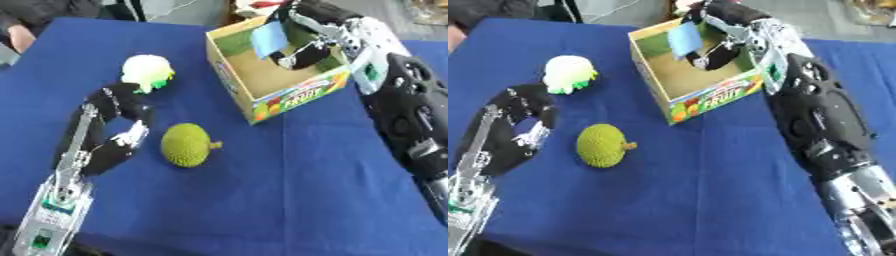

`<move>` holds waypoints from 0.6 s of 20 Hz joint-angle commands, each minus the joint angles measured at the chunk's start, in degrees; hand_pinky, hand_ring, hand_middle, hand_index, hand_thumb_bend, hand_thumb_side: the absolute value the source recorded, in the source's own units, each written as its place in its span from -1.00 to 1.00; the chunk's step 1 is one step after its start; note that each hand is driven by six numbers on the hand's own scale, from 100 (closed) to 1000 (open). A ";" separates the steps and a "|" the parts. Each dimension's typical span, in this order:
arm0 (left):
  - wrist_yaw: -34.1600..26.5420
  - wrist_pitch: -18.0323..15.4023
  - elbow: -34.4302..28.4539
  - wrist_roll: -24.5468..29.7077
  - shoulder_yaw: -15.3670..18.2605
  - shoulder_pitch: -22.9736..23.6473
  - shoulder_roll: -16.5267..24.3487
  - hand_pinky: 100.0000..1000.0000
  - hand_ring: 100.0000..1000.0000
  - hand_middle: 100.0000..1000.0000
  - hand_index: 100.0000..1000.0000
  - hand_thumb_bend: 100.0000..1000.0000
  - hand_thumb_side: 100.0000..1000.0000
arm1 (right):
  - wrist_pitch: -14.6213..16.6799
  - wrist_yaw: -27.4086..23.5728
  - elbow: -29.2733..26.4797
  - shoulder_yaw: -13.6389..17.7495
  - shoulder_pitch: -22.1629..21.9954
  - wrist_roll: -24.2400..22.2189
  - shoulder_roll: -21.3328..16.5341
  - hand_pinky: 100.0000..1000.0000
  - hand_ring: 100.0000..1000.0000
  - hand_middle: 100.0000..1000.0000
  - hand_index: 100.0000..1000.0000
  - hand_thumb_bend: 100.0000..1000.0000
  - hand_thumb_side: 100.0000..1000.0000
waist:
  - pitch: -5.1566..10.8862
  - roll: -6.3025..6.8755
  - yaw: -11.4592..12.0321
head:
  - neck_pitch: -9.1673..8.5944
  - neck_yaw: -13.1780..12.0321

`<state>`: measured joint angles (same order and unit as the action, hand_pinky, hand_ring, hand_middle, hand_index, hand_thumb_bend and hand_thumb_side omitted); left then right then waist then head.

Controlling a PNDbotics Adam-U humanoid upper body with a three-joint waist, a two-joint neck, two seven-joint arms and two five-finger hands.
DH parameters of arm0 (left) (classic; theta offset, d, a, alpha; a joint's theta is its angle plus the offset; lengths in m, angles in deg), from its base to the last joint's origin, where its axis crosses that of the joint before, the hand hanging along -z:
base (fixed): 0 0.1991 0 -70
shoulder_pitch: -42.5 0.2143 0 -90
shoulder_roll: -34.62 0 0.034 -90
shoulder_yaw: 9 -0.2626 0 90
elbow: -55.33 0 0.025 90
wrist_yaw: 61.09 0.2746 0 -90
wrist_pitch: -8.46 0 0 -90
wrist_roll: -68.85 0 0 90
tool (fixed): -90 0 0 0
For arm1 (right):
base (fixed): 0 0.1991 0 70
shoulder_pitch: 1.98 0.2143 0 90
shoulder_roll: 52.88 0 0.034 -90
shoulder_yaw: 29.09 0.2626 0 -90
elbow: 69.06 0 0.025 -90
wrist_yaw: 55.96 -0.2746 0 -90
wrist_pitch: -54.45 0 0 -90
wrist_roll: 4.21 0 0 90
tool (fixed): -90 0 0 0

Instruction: Pick up objects on the table and place them in the box.

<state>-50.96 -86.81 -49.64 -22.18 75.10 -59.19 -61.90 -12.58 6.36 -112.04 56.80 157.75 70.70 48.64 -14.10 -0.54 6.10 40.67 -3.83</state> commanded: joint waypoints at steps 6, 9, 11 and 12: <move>-0.27 -0.09 -1.09 0.35 -0.15 -0.75 0.35 0.02 -0.01 0.04 0.49 -0.44 -0.28 | -2.51 5.84 2.29 1.60 0.34 4.88 2.28 0.63 0.60 0.45 0.65 -0.84 -0.87 | 1.07 0.01 0.49 | -0.73 0.60; -0.27 -0.10 -1.10 0.41 -0.17 -0.75 0.30 0.02 -0.01 0.04 0.49 -0.44 -0.28 | -3.22 7.79 3.26 1.83 -0.24 6.39 3.05 0.64 0.60 0.47 0.74 -0.76 -0.78 | 1.12 0.00 0.59 | -0.68 0.65; -0.30 -0.10 -1.11 0.39 -0.14 -0.76 0.27 0.02 -0.01 0.04 0.49 -0.44 -0.28 | -3.53 9.20 3.83 1.82 -0.61 7.18 3.41 0.64 0.62 0.54 0.85 -0.58 -0.66 | 1.16 -0.02 0.68 | -0.62 0.67; -0.30 -0.10 -1.12 0.39 -0.13 -0.77 0.27 0.02 -0.01 0.04 0.49 -0.44 -0.28 | -3.64 10.06 3.96 1.76 -0.72 7.60 3.53 0.65 0.62 0.56 0.88 -0.52 -0.63 | 1.17 -0.04 0.70 | -0.58 0.68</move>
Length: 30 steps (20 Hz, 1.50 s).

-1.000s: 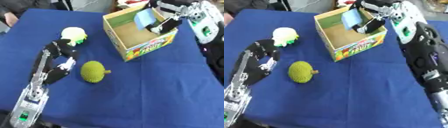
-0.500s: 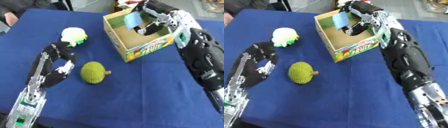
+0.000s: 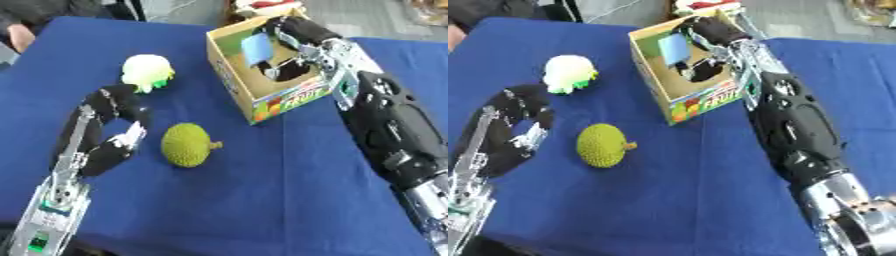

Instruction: Pick up objects on the table and place them in the box.

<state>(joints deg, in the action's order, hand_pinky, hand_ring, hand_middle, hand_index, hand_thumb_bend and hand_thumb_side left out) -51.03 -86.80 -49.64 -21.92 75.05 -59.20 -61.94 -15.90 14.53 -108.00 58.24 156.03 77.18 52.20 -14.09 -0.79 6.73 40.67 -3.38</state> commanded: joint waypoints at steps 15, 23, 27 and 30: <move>-0.03 -0.04 -1.06 -0.18 0.31 -0.48 0.41 0.02 -0.01 0.04 0.49 -0.44 -0.28 | 1.29 6.63 -3.92 -1.89 0.71 4.70 -0.35 0.68 0.70 0.90 0.97 -0.23 -0.26 | 1.27 0.26 -0.75 | 0.00 -0.55; 0.66 0.10 -0.87 -1.34 1.55 0.32 1.21 0.02 -0.01 0.04 0.49 -0.43 -0.28 | 6.54 -12.02 -16.83 -6.93 -1.12 2.66 -6.91 0.60 0.64 0.64 0.85 -0.78 -0.66 | 1.67 0.57 -4.20 | 0.82 -3.31; 1.16 0.15 -0.93 -1.99 2.24 0.45 1.96 0.02 -0.01 0.04 0.49 -0.41 -0.29 | 4.25 -27.29 -27.77 -9.05 -4.76 -0.71 -12.63 0.56 0.61 0.58 0.79 -1.00 -0.93 | 1.93 0.57 -6.01 | 1.24 -4.74; 1.61 0.20 -1.03 -2.30 2.75 0.30 2.76 0.03 -0.01 0.05 0.50 -0.40 -0.28 | 1.20 -36.35 -37.47 -9.60 -9.12 -2.09 -17.01 0.54 0.60 0.53 0.72 -1.00 -0.99 | 2.02 0.54 -7.06 | 1.42 -5.65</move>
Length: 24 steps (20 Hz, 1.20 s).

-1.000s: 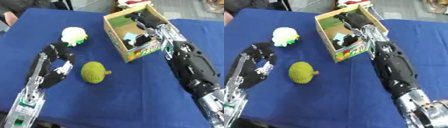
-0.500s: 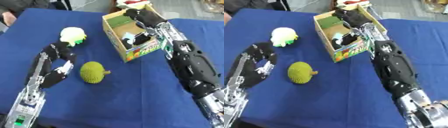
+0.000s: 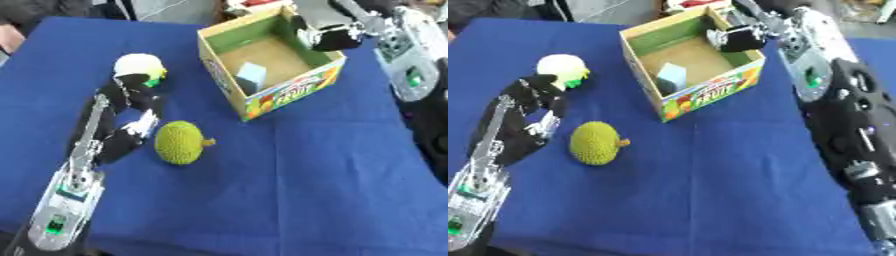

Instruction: Pick up objects on the table and place them in the box.

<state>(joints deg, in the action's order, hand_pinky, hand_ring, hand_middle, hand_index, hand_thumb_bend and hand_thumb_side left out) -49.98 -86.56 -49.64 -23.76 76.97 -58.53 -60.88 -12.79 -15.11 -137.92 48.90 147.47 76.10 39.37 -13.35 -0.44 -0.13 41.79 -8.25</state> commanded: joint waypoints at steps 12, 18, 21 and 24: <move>5.66 0.21 -0.29 4.93 0.36 -3.89 9.90 0.14 0.12 0.19 0.58 -0.16 -0.28 | -8.80 -21.29 -29.20 3.64 -20.15 -3.11 -10.32 0.52 0.60 0.49 0.69 -1.00 -0.87 | 1.81 1.15 -3.01 | 0.91 -2.37; 10.83 -1.18 2.54 13.03 -2.80 -6.37 18.10 0.28 0.24 0.34 0.66 -0.06 -0.36 | -10.37 -24.04 -31.17 6.09 -27.49 -3.11 -9.96 0.51 0.60 0.49 0.69 -1.00 -0.76 | 2.22 1.76 -4.30 | 1.43 -2.70; 12.71 -2.36 4.27 17.86 -4.62 -7.55 21.39 0.32 0.28 0.38 0.68 -0.02 -0.46 | -10.98 -24.80 -31.32 6.87 -30.07 -2.85 -9.85 0.50 0.60 0.48 0.69 -1.00 -0.72 | 2.42 1.99 -4.74 | 1.68 -2.77; 14.17 -3.16 6.14 21.41 -6.26 -8.60 23.87 0.35 0.30 0.40 0.69 -0.03 -0.57 | -11.36 -25.25 -31.45 7.53 -31.96 -2.44 -9.60 0.50 0.60 0.48 0.69 -1.00 -0.70 | 2.58 2.15 -5.12 | 1.93 -2.83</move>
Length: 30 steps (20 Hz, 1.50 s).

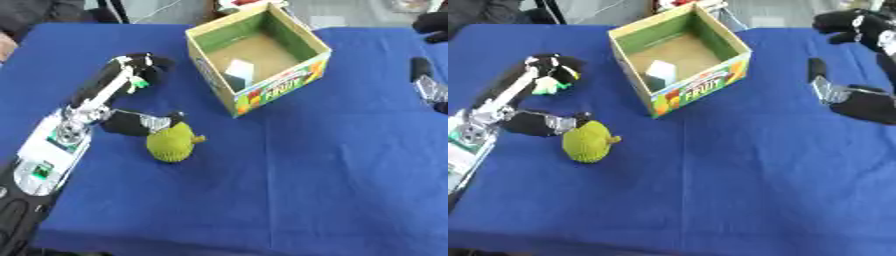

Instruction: Pick up objects on the table and place them in the box.

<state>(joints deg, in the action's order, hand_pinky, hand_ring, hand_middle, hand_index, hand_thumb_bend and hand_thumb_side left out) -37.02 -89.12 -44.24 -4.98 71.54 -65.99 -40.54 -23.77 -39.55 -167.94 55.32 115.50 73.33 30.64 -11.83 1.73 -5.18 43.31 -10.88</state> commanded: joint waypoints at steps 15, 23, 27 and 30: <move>7.65 -2.68 8.84 12.22 -4.60 -3.51 5.86 0.38 0.30 0.39 0.64 -0.16 -0.83 | -1.42 -2.88 -2.88 2.82 -5.54 1.69 1.96 0.49 0.60 0.48 0.68 -1.00 -0.58 | 1.15 0.33 -0.68 | 0.81 -0.49; 10.11 -3.32 11.34 12.52 -5.64 -4.27 5.08 0.26 0.10 0.14 0.44 -0.38 -1.00 | -2.13 -3.51 -3.18 3.11 -7.30 1.82 3.77 0.48 0.60 0.47 0.67 -1.00 -0.53 | 1.20 0.48 -1.07 | 0.81 -0.45; 10.10 -3.36 10.69 10.07 -5.39 -4.24 5.03 0.08 -0.16 -0.17 0.16 -0.54 -1.00 | -2.32 -3.32 -3.21 3.22 -7.48 1.96 3.90 0.48 0.60 0.47 0.67 -1.00 -0.52 | 1.20 0.47 -1.13 | 0.81 -0.38; 9.42 -3.11 8.54 7.83 -4.67 -4.24 5.54 0.03 -0.26 -0.29 0.05 -0.60 -1.00 | -2.47 -3.14 -3.14 3.29 -7.62 2.08 3.99 0.49 0.60 0.47 0.67 -1.00 -0.51 | 1.20 0.50 -1.09 | 0.81 -0.31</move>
<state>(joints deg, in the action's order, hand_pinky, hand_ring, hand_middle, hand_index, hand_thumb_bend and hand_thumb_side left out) -27.35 -92.34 -34.36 3.83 65.97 -69.71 -36.70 -26.03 -42.54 -169.73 58.06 107.52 75.24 35.26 -11.56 2.32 -6.28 43.82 -11.19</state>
